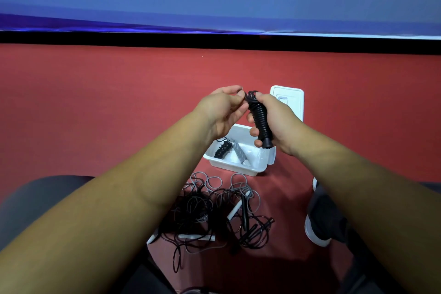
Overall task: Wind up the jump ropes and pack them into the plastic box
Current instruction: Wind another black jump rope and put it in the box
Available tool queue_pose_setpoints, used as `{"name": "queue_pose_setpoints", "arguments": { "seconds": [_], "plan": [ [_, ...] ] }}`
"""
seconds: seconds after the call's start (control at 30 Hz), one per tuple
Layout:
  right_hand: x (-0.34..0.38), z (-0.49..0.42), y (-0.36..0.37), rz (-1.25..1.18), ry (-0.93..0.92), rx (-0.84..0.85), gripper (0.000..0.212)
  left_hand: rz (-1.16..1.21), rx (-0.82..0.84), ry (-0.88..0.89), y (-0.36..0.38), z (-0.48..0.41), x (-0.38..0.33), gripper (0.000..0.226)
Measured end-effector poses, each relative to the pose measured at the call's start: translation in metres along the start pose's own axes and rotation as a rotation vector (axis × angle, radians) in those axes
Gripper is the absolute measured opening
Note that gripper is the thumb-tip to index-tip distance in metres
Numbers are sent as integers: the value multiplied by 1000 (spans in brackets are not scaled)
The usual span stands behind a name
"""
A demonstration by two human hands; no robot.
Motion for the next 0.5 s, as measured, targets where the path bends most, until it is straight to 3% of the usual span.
{"name": "queue_pose_setpoints", "arguments": {
  "seconds": [0.17, 0.33, 0.5],
  "plan": [
    [0, 2, 2, -29, 8, 8, 69, 19, 11, -40, -1, 0, -1, 15],
    [0, 4, 0, -46, 6, 36, 50, -37, 28, -51, 0, 5, -7, 19],
    [1, 1, -6, -44, 11, 9, 53, -172, 74, 0, 3, 11, -12, 25]
  ]
}}
Point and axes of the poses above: each hand's wrist, its own z-axis away from the middle knuckle, its own y-axis out of the palm, x = y × z, the point moved 6 cm from there along -z, towards the middle knuckle, and after that the axes turned 14 degrees about -x, right-handed, at the moved point
